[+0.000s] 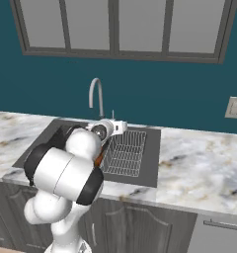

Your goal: Turn on the sink faucet with hot water and rinse the cutting board for ten seconds, then turn off the faucet. Push the cutting board to reach the water if necessary.

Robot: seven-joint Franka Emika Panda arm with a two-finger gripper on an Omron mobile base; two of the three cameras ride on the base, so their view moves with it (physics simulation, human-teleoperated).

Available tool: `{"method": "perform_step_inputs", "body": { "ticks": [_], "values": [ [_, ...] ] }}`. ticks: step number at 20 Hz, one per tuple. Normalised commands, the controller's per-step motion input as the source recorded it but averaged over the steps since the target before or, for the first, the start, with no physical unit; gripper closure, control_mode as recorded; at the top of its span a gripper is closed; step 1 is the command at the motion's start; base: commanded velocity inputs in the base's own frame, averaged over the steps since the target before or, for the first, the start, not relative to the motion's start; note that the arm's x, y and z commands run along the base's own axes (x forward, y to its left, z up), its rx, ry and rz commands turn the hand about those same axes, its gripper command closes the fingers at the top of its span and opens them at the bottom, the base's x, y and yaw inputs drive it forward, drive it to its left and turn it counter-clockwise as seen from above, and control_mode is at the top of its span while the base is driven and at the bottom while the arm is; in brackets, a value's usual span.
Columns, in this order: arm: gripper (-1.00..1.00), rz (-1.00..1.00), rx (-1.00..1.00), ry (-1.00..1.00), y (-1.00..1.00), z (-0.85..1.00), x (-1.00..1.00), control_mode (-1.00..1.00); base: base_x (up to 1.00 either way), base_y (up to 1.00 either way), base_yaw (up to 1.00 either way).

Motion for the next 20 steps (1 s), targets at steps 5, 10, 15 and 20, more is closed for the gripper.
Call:
{"method": "perform_step_inputs", "body": {
  "ticks": [5,10,15,20],
  "values": [
    [-1.00,0.00,0.00,0.00,0.10,-0.01,0.32,-1.00,0.00,0.00,0.00],
    [-1.00,0.00,0.00,0.00,0.04,-0.02,0.36,-1.00,0.00,0.00,0.00],
    [-1.00,0.00,0.00,0.00,0.00,0.00,0.37,-1.00,0.00,0.00,0.00],
    [-1.00,0.01,0.02,0.00,0.00,-0.12,0.44,-1.00,0.00,0.00,0.00]
  ]
}}
